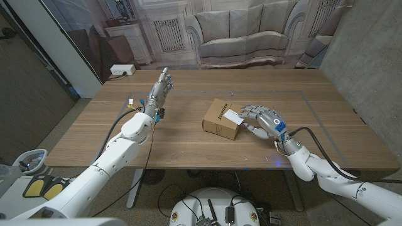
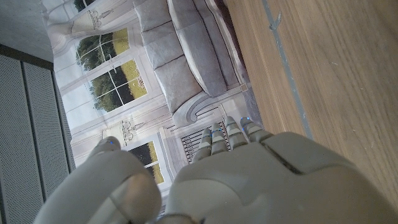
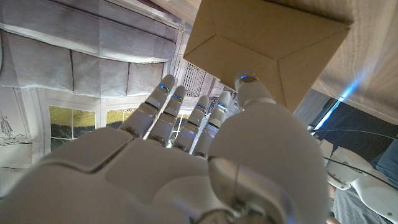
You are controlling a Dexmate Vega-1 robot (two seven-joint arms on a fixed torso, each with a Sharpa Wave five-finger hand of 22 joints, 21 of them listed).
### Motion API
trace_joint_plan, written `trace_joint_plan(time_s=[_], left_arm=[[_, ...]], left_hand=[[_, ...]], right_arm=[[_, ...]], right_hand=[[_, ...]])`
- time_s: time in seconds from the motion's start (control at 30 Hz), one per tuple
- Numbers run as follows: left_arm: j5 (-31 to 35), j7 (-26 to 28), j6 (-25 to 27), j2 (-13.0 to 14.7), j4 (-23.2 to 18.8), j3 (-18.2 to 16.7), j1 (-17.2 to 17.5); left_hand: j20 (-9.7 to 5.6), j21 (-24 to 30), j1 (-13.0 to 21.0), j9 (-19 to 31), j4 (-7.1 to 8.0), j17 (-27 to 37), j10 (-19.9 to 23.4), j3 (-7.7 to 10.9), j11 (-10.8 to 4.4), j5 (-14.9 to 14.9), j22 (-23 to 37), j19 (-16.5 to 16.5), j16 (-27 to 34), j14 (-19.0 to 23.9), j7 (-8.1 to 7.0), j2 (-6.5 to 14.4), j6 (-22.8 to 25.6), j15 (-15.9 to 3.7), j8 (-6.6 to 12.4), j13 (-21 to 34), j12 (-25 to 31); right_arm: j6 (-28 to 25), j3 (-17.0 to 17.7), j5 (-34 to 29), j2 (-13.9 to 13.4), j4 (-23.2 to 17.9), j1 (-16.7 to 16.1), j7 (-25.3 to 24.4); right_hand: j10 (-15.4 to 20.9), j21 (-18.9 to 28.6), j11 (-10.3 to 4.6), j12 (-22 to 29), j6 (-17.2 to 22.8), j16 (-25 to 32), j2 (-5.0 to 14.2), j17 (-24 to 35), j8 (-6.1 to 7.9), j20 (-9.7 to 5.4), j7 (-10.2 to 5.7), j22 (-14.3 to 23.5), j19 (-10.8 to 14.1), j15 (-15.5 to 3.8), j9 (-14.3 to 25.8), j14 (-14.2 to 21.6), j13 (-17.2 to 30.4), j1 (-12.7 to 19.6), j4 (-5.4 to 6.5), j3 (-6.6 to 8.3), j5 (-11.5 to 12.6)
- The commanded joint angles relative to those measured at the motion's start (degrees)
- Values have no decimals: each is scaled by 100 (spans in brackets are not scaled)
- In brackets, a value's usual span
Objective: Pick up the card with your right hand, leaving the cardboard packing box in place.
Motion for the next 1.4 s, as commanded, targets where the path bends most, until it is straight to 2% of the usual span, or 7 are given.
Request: trace_joint_plan(time_s=[0.03, 0.37, 0.57, 0.67, 0.77, 1.03, 1.4], left_arm=[[-32, -42, -4, -26, 78, 20, -61], [-49, -22, -23, 9, 41, -20, 8], [-56, -15, -16, 13, 39, -22, 21], [-56, -14, -11, 15, 41, -20, 21], [-50, -18, -9, 10, 50, -10, 8], [-36, -27, -6, -14, 75, 20, -31], [-23, -1, -34, -33, 54, 31, 5]], left_hand=[[0, 19, 28, 13, 28, 31, 20, -33, 9, 59, 14, -28, -1, 6, -8, 36, 19, -1, -11, 18, -9], [1, 18, 31, 13, 29, 31, 20, -45, 12, 59, 14, -31, -1, 6, -17, 42, 15, 6, -13, 18, -9], [2, 19, 33, 13, 30, 32, 21, -53, 6, 59, 14, -32, 1, 9, -13, 46, 9, 1, -16, 18, -9], [3, 19, 34, 13, 30, 32, 23, -55, 8, 59, 14, -32, 1, 9, -14, 47, 10, 3, -15, 18, -8], [1, 19, 35, 13, 30, 32, 28, -60, 16, 59, 15, -32, 1, 10, -13, 50, 8, 6, -16, 18, -6], [5, 19, 39, 13, 30, 31, 22, -71, -1, 59, 15, -35, -2, 2, -15, 56, 13, 5, -14, 18, -9], [9, 17, 43, 13, 31, 31, 22, -84, 6, 58, 15, -42, 0, 4, -16, 62, 13, 8, -13, 18, -9]], right_arm=[[80, -61, -7, 48, 39, 66, 32], [184, -85, 24, 68, 86, 112, 39], [152, -64, 77, 76, 9, 88, 141], [167, -56, 90, 76, 14, 85, 146], [171, -47, 102, 81, 17, 80, 143], [170, -6, 118, 74, -4, 44, 79], [220, 46, 103, 17, -58, 12, 19]], right_hand=[[-37, 25, -13, 4, 23, -15, 17, 26, -35, -477, 4, 30, 30, -790, 27, 36, 10, 41, -22, 11, 17], [-60, 26, -14, -8, 67, -13, 53, 36, -26, -481, 6, 34, 24, -790, 31, 34, 12, 44, 6, 12, 18], [-37, 33, -15, -2, 451, -7, 101, 47, 123, -485, 7, 45, 20, -790, 100, 41, 23, 30, 73, -34, -8], [-26, 37, -15, 1, 497, 2, 111, 49, 143, -484, 5, 46, 26, -788, 108, 62, 24, 28, 81, -39, -11], [34, 41, -15, 16, 725, 3, 126, 52, 235, -491, 4, 50, 24, -782, 144, 68, 28, 18, 103, -73, -25], [136, 57, -16, 35, 1064, 26, 208, 68, 363, -506, 2, 55, 47, -767, 179, 129, 30, -36, 171, -124, -55], [178, 69, -16, 43, 1143, 37, 235, 72, 386, -520, 3, 56, 72, -762, 175, 159, 30, -62, 194, -144, -66]])
